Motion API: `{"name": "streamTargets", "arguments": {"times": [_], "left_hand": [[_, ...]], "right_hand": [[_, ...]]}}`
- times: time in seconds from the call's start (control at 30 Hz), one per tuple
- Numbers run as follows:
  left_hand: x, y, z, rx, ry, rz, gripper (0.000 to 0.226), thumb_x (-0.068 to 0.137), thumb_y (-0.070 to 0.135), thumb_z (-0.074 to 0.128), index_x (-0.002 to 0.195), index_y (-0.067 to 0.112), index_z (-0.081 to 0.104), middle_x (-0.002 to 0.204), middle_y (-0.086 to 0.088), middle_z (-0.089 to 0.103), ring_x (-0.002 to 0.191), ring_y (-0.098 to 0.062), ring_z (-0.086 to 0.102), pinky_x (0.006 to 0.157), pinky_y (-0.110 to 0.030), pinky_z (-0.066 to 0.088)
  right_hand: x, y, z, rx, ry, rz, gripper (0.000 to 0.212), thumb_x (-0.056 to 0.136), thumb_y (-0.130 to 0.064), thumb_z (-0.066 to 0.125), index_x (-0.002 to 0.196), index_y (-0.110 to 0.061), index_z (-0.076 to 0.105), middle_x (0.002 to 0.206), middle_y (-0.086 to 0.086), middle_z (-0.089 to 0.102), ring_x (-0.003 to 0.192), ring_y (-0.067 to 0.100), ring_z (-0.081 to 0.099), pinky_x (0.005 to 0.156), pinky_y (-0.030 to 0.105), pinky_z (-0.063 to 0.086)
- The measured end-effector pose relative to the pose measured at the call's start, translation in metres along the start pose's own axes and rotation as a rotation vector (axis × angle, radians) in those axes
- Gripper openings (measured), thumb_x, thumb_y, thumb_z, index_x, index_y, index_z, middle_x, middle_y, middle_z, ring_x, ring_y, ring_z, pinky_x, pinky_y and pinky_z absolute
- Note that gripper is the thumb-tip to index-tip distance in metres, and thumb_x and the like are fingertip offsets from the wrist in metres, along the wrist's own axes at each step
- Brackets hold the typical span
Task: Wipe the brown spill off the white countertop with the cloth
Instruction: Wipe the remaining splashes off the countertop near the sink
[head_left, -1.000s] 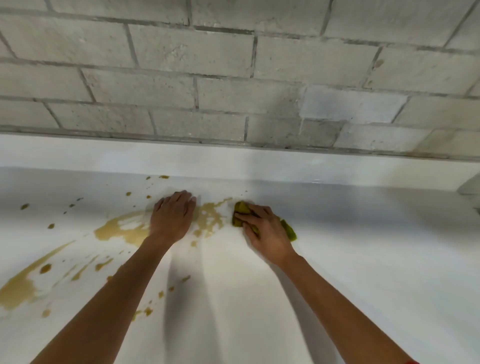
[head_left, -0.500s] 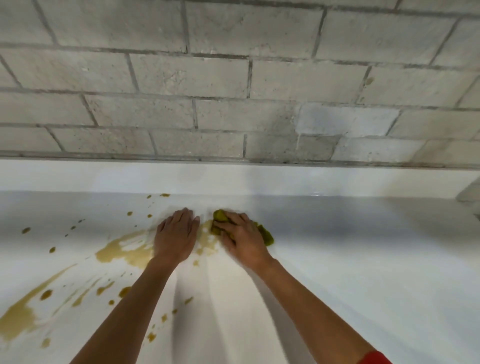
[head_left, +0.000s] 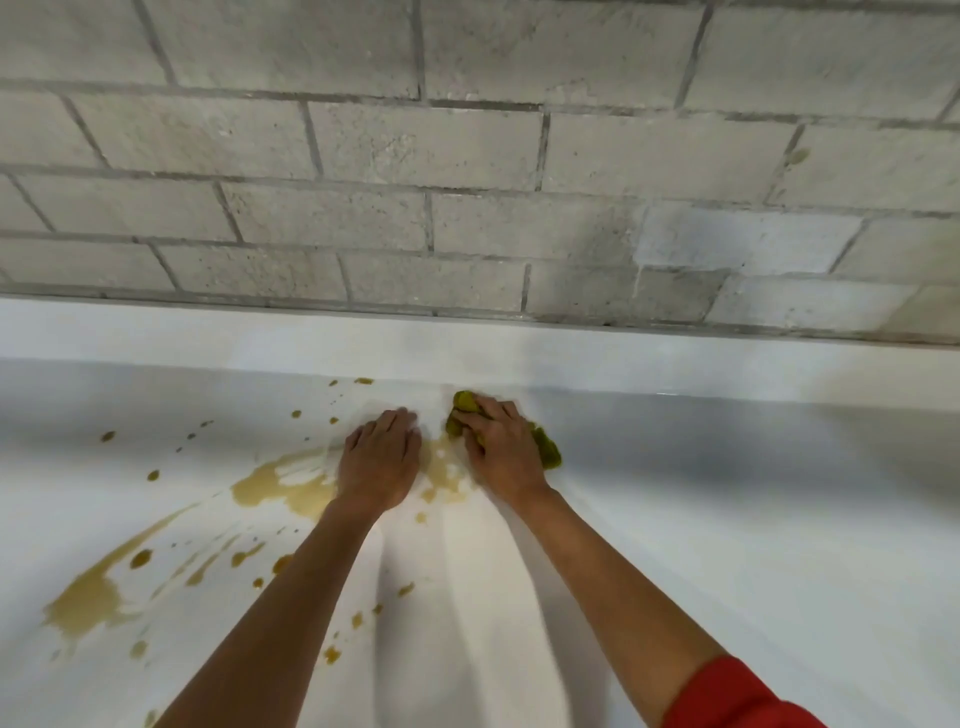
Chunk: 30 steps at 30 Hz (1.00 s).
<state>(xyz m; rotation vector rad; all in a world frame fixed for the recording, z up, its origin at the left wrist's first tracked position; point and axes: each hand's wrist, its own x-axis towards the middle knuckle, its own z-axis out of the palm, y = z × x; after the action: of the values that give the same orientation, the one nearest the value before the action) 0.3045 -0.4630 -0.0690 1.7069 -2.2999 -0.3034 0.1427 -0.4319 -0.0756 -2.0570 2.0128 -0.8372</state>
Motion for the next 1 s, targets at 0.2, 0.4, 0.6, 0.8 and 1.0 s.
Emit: {"name": "streamTargets", "arguments": {"times": [0.2, 0.4, 0.6, 0.8, 1.0], "left_hand": [[-0.001, -0.007, 0.002, -0.007, 0.017, 0.013, 0.039, 0.098, 0.026, 0.031, 0.135, 0.022, 0.043, 0.141, 0.003, 0.046, 0.128, -0.018, 0.043, 0.106, -0.032, 0.027], [0.005, -0.004, -0.005, -0.011, -0.052, 0.038, 0.037, 0.099, 0.028, 0.03, 0.133, 0.02, 0.043, 0.14, 0.0, 0.045, 0.127, -0.023, 0.043, 0.108, -0.035, 0.025], [-0.022, -0.029, -0.011, -0.059, 0.019, 0.015, 0.046, 0.1, 0.028, 0.033, 0.144, 0.018, 0.031, 0.152, 0.0, 0.032, 0.142, -0.016, 0.022, 0.116, -0.034, 0.011], [-0.065, -0.084, -0.034, -0.056, 0.122, -0.087, 0.046, 0.098, 0.028, 0.038, 0.141, 0.013, 0.037, 0.149, -0.007, 0.037, 0.141, -0.023, 0.026, 0.115, -0.038, 0.018], [-0.093, -0.13, -0.052, -0.035, 0.146, -0.164, 0.046, 0.098, 0.029, 0.038, 0.14, 0.01, 0.038, 0.147, -0.008, 0.04, 0.139, -0.025, 0.03, 0.115, -0.041, 0.021]], "right_hand": [[-0.037, 0.034, -0.022, 0.053, -0.091, -0.131, 0.029, 0.089, -0.019, 0.055, 0.115, -0.025, 0.066, 0.134, 0.0, 0.054, 0.117, 0.025, 0.05, 0.104, 0.036, 0.039], [0.001, 0.024, -0.009, -0.107, 0.065, 0.143, 0.032, 0.091, -0.014, 0.048, 0.12, -0.016, 0.061, 0.137, 0.006, 0.05, 0.115, 0.031, 0.045, 0.098, 0.037, 0.038], [-0.026, -0.031, 0.015, -0.019, -0.006, -0.079, 0.031, 0.089, -0.019, 0.051, 0.118, -0.019, 0.063, 0.133, 0.005, 0.054, 0.113, 0.03, 0.05, 0.096, 0.037, 0.04], [-0.055, -0.001, -0.004, -0.067, 0.011, -0.1, 0.031, 0.087, -0.016, 0.056, 0.115, -0.02, 0.066, 0.131, 0.006, 0.057, 0.113, 0.03, 0.051, 0.098, 0.04, 0.044], [-0.014, -0.028, 0.017, -0.233, 0.012, 0.217, 0.034, 0.094, -0.018, 0.042, 0.125, -0.014, 0.054, 0.137, 0.009, 0.046, 0.118, 0.033, 0.04, 0.089, 0.041, 0.035]]}}
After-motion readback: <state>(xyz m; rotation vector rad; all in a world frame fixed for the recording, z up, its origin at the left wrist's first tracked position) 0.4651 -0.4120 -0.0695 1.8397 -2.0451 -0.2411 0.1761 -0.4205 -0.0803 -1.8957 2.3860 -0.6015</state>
